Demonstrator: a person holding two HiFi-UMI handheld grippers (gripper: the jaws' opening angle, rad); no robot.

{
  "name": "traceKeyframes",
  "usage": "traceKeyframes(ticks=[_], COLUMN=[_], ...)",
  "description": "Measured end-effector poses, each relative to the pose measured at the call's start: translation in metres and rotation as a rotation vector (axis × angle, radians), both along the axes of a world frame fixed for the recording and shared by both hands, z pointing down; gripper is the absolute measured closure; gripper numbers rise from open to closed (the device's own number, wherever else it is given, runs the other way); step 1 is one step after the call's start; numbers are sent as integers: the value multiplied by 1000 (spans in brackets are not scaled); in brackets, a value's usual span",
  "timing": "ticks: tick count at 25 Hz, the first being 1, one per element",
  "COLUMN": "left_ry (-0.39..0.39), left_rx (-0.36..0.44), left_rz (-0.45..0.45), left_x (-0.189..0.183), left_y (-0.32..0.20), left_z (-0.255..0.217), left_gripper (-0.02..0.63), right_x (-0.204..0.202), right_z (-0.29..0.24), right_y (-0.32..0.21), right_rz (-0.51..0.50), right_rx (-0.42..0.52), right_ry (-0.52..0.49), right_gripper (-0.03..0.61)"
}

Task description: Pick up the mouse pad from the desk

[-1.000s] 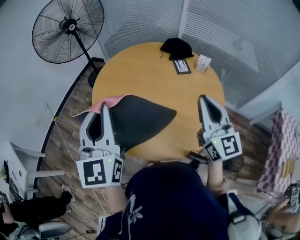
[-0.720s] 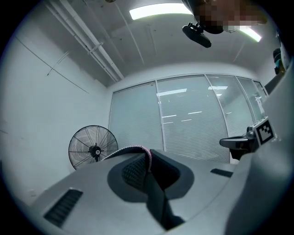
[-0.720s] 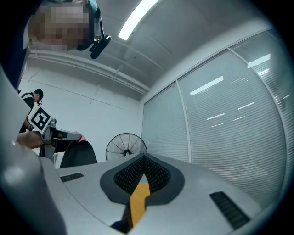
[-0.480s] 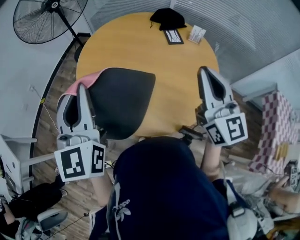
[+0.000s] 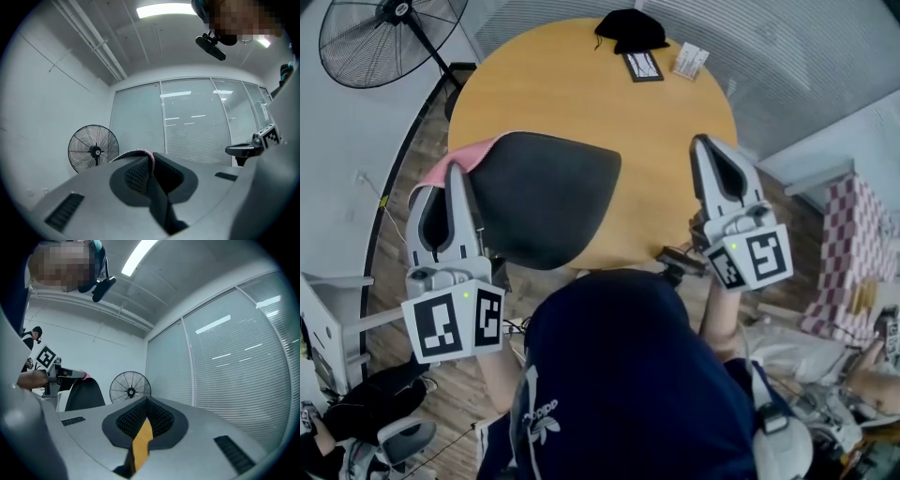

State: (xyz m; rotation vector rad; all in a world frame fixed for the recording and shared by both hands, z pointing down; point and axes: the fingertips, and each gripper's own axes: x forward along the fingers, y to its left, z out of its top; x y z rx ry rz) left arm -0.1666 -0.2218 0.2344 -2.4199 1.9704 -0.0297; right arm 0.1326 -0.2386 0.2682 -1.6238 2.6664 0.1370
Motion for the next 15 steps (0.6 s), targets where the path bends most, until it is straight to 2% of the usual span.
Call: traceKeyframes(ticks=[15], left_ry=[-13], left_rx=[-20], left_rz=[-34], left_x=[-12], left_y=[0], left_z=[8], left_gripper=[594], right_x=[3], right_z=[9], right_y=[-1], right_rz=[9], right_rx=[-16], right_ry=[6], right_gripper=[575])
